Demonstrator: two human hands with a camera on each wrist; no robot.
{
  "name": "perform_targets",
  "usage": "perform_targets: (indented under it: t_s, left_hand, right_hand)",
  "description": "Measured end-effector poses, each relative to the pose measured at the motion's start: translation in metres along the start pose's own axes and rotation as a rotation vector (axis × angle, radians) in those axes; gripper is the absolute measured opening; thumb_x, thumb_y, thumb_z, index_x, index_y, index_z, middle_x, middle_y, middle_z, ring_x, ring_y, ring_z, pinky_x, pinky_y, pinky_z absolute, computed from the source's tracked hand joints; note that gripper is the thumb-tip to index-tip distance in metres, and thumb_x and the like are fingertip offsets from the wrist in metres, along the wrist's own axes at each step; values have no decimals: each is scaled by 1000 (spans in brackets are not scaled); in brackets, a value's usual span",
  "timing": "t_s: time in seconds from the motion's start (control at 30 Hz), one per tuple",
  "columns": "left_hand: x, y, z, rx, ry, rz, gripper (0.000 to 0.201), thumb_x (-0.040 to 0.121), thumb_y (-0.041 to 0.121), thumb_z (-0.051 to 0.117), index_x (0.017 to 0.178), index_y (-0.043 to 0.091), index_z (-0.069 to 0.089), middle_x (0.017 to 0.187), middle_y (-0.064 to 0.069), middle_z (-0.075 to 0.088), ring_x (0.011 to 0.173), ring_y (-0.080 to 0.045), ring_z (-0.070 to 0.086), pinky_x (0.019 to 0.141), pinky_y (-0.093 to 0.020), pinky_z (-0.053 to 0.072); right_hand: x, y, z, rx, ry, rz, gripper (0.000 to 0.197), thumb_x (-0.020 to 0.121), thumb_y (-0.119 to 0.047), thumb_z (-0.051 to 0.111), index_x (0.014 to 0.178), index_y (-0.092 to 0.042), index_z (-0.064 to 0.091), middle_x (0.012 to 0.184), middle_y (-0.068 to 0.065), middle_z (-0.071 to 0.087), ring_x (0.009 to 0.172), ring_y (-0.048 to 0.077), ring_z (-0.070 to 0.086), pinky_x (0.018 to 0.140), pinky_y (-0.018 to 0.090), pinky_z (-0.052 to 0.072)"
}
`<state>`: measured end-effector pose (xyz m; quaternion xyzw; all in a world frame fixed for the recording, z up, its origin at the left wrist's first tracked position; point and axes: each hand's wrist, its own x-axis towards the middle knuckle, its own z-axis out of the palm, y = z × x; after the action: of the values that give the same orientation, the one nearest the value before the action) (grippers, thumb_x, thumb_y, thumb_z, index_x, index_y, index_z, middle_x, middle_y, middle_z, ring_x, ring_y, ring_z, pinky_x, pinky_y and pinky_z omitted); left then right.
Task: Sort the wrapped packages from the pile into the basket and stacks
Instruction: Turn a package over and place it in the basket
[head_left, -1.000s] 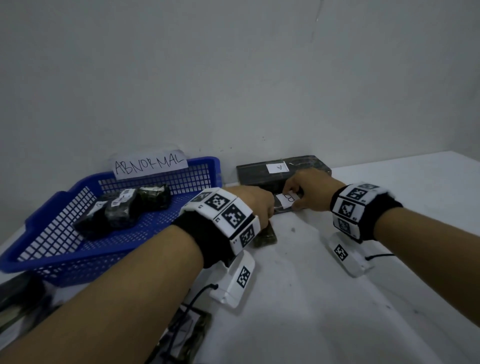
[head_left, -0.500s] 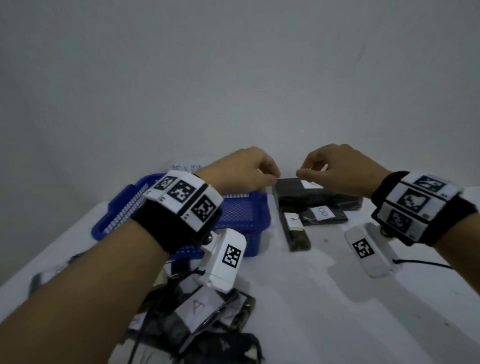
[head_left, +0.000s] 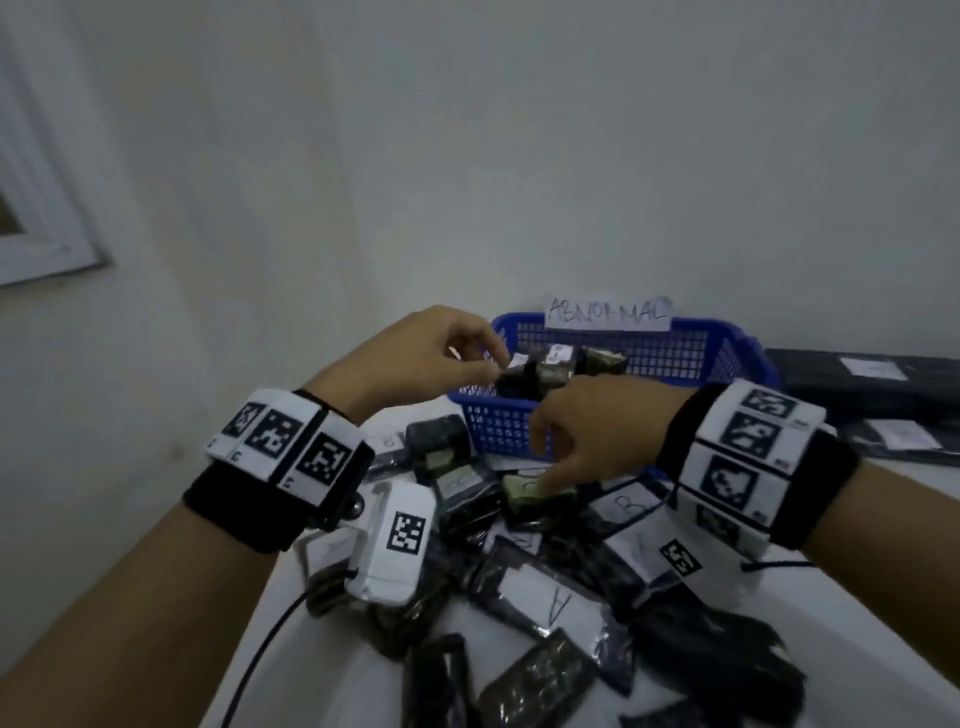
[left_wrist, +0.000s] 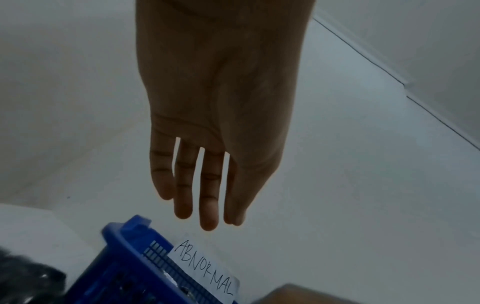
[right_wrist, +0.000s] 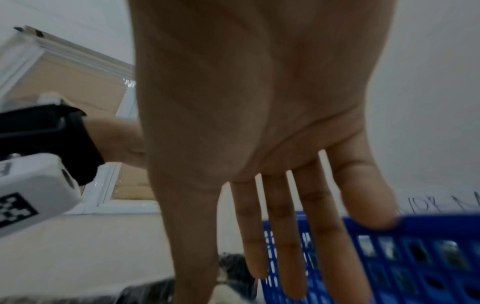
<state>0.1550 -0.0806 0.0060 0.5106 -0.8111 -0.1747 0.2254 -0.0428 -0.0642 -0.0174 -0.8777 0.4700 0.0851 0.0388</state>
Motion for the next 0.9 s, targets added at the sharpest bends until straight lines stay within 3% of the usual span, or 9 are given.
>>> perform_targets:
  t_s: [0.1,0.17,0.27,0.4,0.53,0.67,0.77,0.83,0.9]
  left_hand:
    - [-15,-24,11,-71,-33,-68,10,91,27,69,102,28,71,88,6,71,72,-1,64,64,-17,46]
    - [-17,-32,21,-77,-70,-86,12,92,32,67,103,29,71,93,6,71,81,-10,67,70,-23,48]
    - [-17,-34,29,-110,-74,-102,15,96,41,60,101,29,68,93,8,73,83,-11,68,70,-25,52]
    - [-11,-25,34,-241,-118,-154,31,94,54,55,107,27,65,97,3,73,82,-14,71,67,-28,56]
    - [3,-12,45,-461,-79,-106,33,90,32,70,117,17,59,101,-6,73,81,-20,73,72,-30,62]
    - [21,-1,50,-626,56,-24,38,83,9,77,116,14,59,94,-5,68,82,-19,70,78,-36,62]
    - [32,10,53,-669,108,33,37,82,6,78,113,16,60,90,-4,67,79,-15,70,71,-26,59]
    - [37,15,55,-679,108,73,38,82,8,79,114,16,60,93,-11,68,82,-20,72,73,-29,60]
    - [40,21,58,-674,93,109,39,83,9,78,116,15,58,100,-14,69,87,-26,72,77,-35,62]
  right_hand:
    - [18,-8,20,-23,-207,24,61,86,-56,71,136,-26,53,127,-5,58,110,18,57,96,33,50]
    - [20,-8,26,-34,-183,30,50,86,-52,73,123,-24,54,114,-5,57,100,19,55,89,33,49]
    - [16,0,23,35,-66,73,44,84,-51,75,115,-24,58,108,-4,61,94,17,58,87,36,52]
    - [4,15,12,189,274,65,47,77,-52,79,113,-29,58,107,-9,63,94,14,60,85,41,53]
    - [-2,28,14,310,538,22,54,70,-48,83,114,-29,58,107,-9,55,95,10,56,82,33,50]
    - [-10,43,20,508,669,12,57,73,-42,85,122,-29,58,116,-10,51,101,1,55,83,13,48]
    - [-16,54,29,743,726,24,50,84,-42,76,128,-31,55,121,-12,60,95,5,67,80,23,58]
    - [-19,58,31,946,753,61,42,91,-35,71,129,-28,56,118,-6,67,88,12,73,73,30,62]
    - [-21,63,30,1054,784,75,37,93,-29,70,128,-23,58,113,-1,71,84,16,74,67,30,61]
